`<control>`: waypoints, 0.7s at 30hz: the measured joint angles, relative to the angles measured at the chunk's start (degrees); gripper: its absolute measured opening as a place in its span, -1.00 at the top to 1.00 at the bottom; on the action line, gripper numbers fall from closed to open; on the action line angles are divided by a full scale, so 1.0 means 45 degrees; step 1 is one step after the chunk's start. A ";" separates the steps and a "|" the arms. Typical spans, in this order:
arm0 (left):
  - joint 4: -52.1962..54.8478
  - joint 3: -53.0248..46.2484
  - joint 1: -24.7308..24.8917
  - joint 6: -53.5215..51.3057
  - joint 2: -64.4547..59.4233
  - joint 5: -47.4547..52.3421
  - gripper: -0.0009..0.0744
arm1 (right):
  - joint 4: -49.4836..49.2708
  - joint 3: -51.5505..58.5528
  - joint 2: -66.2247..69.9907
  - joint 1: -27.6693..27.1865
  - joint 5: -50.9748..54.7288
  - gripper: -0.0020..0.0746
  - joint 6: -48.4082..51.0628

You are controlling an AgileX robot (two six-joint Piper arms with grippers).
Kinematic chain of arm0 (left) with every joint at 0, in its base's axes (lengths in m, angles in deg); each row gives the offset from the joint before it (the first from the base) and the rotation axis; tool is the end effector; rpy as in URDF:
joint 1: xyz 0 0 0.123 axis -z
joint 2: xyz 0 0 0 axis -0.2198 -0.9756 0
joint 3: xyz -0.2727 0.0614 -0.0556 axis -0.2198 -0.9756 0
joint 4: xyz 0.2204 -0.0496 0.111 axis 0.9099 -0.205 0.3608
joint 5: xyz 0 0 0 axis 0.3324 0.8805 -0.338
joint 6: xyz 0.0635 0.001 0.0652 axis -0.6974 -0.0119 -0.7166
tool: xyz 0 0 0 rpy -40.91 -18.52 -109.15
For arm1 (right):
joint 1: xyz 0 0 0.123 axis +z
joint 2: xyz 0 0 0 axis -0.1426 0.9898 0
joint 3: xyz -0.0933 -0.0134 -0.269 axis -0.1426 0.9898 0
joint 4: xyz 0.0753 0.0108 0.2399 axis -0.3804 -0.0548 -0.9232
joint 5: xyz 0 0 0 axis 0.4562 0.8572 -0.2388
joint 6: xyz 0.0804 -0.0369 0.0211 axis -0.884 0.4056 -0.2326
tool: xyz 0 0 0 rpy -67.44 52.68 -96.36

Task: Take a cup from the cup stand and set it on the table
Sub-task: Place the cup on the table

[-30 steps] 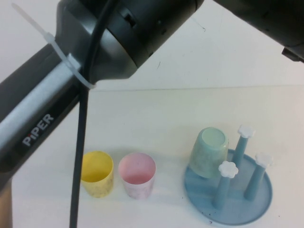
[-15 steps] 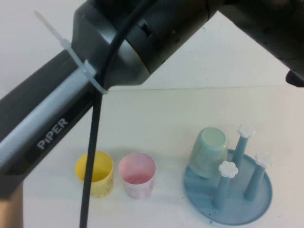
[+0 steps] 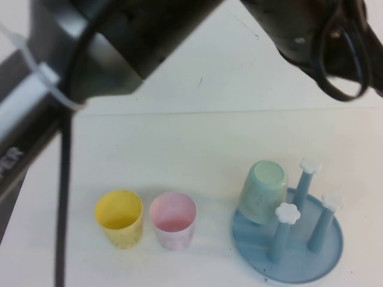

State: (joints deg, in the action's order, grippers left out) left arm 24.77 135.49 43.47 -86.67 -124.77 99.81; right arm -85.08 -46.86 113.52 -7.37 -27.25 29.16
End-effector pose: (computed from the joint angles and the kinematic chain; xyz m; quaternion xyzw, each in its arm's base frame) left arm 0.2181 -0.3158 0.4759 0.4145 0.8092 -0.1734 0.3787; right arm 0.1193 0.0357 0.3110 -0.1675 0.8014 0.1231 0.5608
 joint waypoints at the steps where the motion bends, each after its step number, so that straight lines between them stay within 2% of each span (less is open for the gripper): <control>1: 0.0581 0.0000 0.0000 0.0000 0.0139 0.0000 0.95 | 0.0886 -0.0516 0.0528 0.0000 0.0317 0.89 -0.0508; 7: 0.2751 -0.0413 0.0000 0.0000 0.1079 0.0009 0.97 | 0.5156 -0.4133 0.4644 0.0000 0.3672 0.89 -0.3225; 11: 0.2873 -0.1412 0.0000 0.0078 0.1822 0.0031 0.98 | 0.6531 -0.6477 0.7907 0.0000 0.6069 0.89 -0.3744; 15: 0.2546 -0.2814 0.0000 0.0202 0.2533 0.0031 0.98 | 0.6981 -0.7747 1.0536 0.0128 0.6777 0.89 -0.3835; 21: 0.2408 -0.5140 0.0000 0.0572 0.3526 0.0031 0.98 | 0.8459 -0.8460 1.2734 0.1094 0.6696 0.89 -0.4419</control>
State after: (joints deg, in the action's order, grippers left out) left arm 35.61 112.36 43.47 -84.10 -108.90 99.95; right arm -47.01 -84.93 170.83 -2.45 2.88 9.28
